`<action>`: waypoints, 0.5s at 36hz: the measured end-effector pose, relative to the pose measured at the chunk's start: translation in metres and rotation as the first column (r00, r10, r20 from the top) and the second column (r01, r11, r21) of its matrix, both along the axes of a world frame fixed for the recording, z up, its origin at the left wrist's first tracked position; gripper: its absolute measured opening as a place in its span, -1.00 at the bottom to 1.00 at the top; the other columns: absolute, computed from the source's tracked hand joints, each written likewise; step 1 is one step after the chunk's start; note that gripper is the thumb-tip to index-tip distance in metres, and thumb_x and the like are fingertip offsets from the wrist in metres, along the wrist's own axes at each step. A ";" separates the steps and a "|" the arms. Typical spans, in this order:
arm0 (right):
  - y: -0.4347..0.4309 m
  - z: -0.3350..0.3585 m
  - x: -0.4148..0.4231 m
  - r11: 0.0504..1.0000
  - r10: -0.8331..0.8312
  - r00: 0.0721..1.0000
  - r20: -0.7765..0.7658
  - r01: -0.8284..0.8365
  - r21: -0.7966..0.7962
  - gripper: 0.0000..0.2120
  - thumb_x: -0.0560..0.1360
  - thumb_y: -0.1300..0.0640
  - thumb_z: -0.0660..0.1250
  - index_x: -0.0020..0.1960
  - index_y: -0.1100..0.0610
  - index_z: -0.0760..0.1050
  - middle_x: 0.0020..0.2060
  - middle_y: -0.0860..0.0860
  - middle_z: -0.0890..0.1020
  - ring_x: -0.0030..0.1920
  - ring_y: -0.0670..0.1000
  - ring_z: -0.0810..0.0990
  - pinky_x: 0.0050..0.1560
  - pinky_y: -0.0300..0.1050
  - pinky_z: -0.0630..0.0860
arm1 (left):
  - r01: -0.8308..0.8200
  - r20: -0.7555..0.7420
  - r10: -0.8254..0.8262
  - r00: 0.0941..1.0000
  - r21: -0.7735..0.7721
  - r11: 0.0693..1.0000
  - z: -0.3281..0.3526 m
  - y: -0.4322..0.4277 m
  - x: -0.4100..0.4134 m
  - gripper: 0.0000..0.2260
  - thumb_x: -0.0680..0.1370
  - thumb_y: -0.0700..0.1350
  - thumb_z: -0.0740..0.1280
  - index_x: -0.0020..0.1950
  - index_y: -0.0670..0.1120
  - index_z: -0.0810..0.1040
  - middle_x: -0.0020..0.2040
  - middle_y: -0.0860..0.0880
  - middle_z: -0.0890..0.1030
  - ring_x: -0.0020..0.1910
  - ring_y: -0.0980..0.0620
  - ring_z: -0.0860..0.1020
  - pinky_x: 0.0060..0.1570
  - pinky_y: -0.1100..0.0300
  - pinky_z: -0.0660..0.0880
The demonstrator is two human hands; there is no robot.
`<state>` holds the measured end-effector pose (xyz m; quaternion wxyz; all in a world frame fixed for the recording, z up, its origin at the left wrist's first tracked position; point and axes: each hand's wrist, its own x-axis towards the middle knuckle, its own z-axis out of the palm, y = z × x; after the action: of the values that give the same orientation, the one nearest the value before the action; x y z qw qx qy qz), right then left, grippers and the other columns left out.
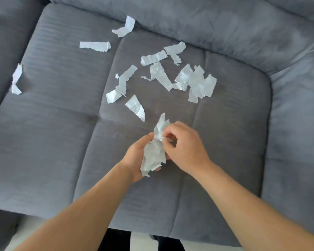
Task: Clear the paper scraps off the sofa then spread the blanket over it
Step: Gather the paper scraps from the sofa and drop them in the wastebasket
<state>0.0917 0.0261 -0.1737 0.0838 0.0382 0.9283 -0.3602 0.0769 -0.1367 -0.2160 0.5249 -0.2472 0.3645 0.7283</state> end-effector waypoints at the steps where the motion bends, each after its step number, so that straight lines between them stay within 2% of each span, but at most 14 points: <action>1: -0.005 -0.003 0.010 0.997 0.071 0.995 0.063 -0.072 0.012 -0.95 0.44 0.19 0.35 -0.15 0.06 0.52 -0.22 -0.14 0.47 -0.18 -0.06 0.44 -0.18 -0.13 0.42 | -0.005 0.008 0.005 1.000 0.015 1.000 0.000 0.000 0.000 -0.66 0.60 0.15 0.27 0.03 -0.07 0.68 -0.16 -0.10 0.69 -0.30 -0.07 0.66 -0.41 0.16 0.51; 2: -0.008 -0.006 0.016 0.991 0.131 0.986 0.106 -0.134 0.025 -0.99 0.46 0.15 0.35 -0.13 0.07 0.53 -0.20 -0.16 0.46 -0.14 -0.07 0.40 -0.15 -0.15 0.39 | -0.006 0.015 0.006 1.000 0.037 0.999 0.001 0.000 -0.001 -0.67 0.61 0.14 0.28 0.02 -0.07 0.69 -0.19 -0.10 0.67 -0.32 -0.06 0.65 -0.40 0.15 0.53; 5: -0.007 -0.009 0.019 0.982 0.184 0.968 0.169 -0.187 0.001 -0.86 0.49 0.00 0.39 -0.10 0.08 0.59 -0.22 -0.16 0.49 -0.08 -0.07 0.37 -0.09 -0.19 0.37 | 0.003 0.012 -0.004 1.000 0.060 0.998 0.002 0.000 -0.002 -0.74 0.65 0.01 0.27 0.10 -0.14 0.64 -0.16 -0.12 0.69 -0.27 -0.06 0.68 -0.35 0.16 0.57; 7: -0.001 -0.005 0.010 0.992 0.122 0.982 0.148 -0.119 -0.030 -0.76 0.49 -0.12 0.33 -0.16 0.04 0.58 -0.26 -0.14 0.54 -0.09 -0.08 0.44 -0.09 -0.15 0.43 | 0.062 -0.052 -0.064 0.997 -0.043 0.997 0.004 0.000 -0.003 -0.76 0.61 -0.02 0.30 0.13 -0.16 0.61 -0.12 -0.13 0.69 -0.27 -0.06 0.68 -0.41 0.17 0.52; 9: 0.011 -0.003 -0.004 0.999 -0.019 0.997 0.071 0.022 -0.036 -0.73 0.47 -0.16 0.28 -0.17 0.01 0.60 -0.23 -0.13 0.59 -0.08 -0.07 0.53 -0.04 -0.09 0.49 | 0.114 -0.089 -0.122 0.989 -0.086 0.990 0.005 0.001 -0.004 -0.71 0.60 0.01 0.30 0.22 -0.13 0.60 0.03 -0.13 0.72 -0.13 -0.08 0.71 -0.42 0.19 0.49; 11: 0.027 -0.009 -0.018 0.980 -0.197 0.979 -0.048 0.198 0.005 -0.82 0.47 -0.06 0.34 -0.05 0.02 0.61 -0.11 -0.12 0.58 -0.02 -0.02 0.56 0.03 -0.04 0.51 | 0.135 -0.096 -0.142 0.985 -0.074 0.988 0.005 0.000 -0.004 -0.69 0.60 0.04 0.31 0.25 -0.09 0.59 0.15 -0.13 0.71 -0.06 -0.10 0.71 -0.42 0.20 0.49; 13: 0.043 -0.022 -0.033 0.942 -0.308 0.942 -0.136 0.321 0.094 -0.72 0.46 0.04 0.39 0.16 0.06 0.57 0.06 -0.09 0.52 0.13 0.06 0.50 0.13 -0.07 0.45 | 0.122 -0.117 -0.131 0.984 -0.077 0.989 0.003 -0.002 -0.002 -0.72 0.59 0.04 0.32 0.22 -0.08 0.59 0.16 -0.16 0.71 -0.10 -0.10 0.71 -0.44 0.21 0.47; 15: 0.059 -0.036 -0.049 0.913 -0.320 0.935 -0.154 0.347 0.212 -0.53 0.44 0.06 0.40 0.34 0.06 0.48 0.23 0.00 0.45 0.26 0.15 0.39 0.24 -0.08 0.37 | 0.095 -0.144 -0.107 0.984 -0.089 0.991 0.002 0.000 -0.001 -0.76 0.60 0.02 0.32 0.17 -0.08 0.61 0.13 -0.16 0.72 -0.13 -0.11 0.71 -0.46 0.21 0.46; 18: 0.077 -0.055 -0.062 0.881 -0.268 0.956 -0.119 0.293 0.372 -0.34 0.40 0.00 0.37 0.48 -0.03 0.31 0.46 0.09 0.28 0.42 0.23 0.25 0.37 0.11 0.28 | 0.036 -0.184 -0.047 0.982 -0.065 0.997 -0.004 0.003 0.008 -0.78 0.59 0.00 0.33 0.15 -0.08 0.61 0.10 -0.16 0.72 -0.13 -0.12 0.71 -0.45 0.21 0.47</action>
<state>0.0296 0.1029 -0.2285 -0.0081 0.1762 0.9677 -0.1801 0.0853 -0.1341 -0.2201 0.4959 -0.1866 0.4393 0.7255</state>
